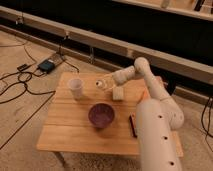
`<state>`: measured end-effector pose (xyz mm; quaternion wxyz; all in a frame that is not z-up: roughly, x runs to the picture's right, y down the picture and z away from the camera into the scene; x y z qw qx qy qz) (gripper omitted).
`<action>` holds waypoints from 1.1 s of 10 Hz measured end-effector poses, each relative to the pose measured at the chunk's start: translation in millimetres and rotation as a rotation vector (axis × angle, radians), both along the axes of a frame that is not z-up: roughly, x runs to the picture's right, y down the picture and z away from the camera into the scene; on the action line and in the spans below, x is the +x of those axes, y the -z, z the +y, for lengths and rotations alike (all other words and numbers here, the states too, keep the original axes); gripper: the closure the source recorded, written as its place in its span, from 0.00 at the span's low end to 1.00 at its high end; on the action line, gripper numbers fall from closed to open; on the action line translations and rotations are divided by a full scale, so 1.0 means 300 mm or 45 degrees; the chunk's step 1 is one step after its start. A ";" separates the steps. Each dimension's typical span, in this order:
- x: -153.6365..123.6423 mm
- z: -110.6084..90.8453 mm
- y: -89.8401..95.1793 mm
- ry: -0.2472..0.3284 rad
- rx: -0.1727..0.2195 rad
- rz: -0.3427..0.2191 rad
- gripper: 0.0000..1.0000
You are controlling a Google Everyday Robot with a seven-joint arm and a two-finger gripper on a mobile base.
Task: Stand the bottle upright
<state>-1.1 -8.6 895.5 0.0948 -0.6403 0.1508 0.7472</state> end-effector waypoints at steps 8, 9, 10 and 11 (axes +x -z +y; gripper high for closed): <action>0.038 -0.007 0.041 -0.141 -0.142 -0.176 1.00; 0.029 -0.002 0.054 -0.144 -0.159 -0.212 1.00; 0.020 -0.001 0.066 -0.146 -0.168 -0.243 1.00; 0.023 -0.008 0.071 -0.150 -0.164 -0.246 1.00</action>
